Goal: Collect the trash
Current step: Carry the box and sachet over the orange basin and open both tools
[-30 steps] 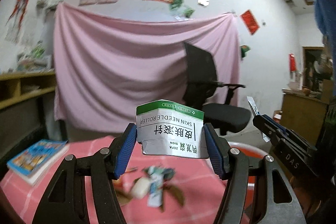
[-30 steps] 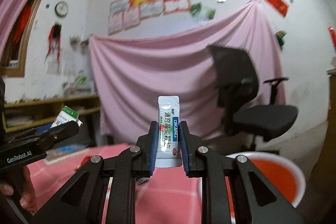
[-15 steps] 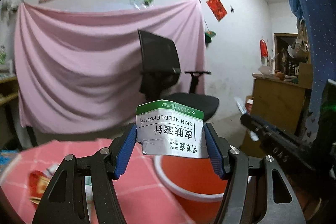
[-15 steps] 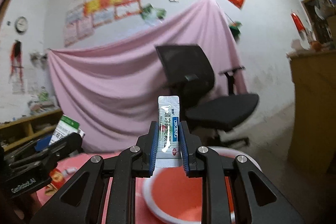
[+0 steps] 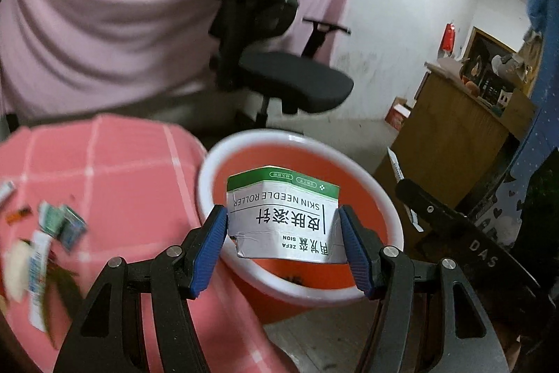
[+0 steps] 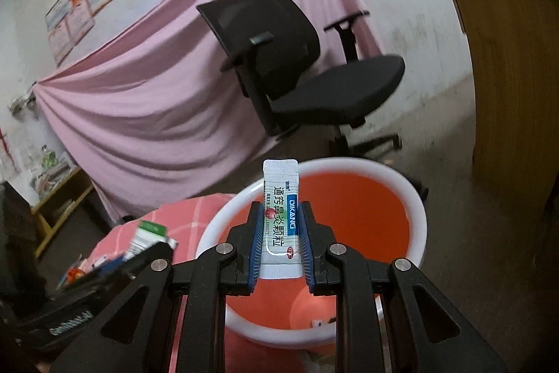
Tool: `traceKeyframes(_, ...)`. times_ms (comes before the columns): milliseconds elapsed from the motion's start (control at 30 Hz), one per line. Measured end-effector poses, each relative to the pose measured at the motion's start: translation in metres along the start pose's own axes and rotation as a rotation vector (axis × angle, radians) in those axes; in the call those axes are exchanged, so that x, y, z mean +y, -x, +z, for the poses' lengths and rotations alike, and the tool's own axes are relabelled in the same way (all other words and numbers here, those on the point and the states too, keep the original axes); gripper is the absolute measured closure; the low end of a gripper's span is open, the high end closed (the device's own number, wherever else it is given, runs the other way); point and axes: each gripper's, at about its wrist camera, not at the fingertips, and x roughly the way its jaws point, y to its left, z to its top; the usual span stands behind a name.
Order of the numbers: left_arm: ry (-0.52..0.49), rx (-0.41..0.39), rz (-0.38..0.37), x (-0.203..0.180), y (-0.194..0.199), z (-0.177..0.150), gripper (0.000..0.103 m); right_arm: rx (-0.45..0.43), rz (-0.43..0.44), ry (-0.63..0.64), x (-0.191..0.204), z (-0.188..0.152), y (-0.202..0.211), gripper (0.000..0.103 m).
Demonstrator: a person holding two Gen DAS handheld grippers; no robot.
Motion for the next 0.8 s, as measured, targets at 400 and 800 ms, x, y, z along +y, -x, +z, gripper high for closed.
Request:
traceKeyframes(400, 0.035, 0.116, 0.022, 0.01, -0.025, 0.001, 0.042, 0.054, 0.006, -0.057, -0.008, -0.005, -0.005, 0.082)
traceKeyframes(800, 0.037, 0.106, 0.035, 0.014, -0.018, -0.006, 0.042, 0.061, 0.006, -0.073, -0.007, -0.005, -0.007, 0.081)
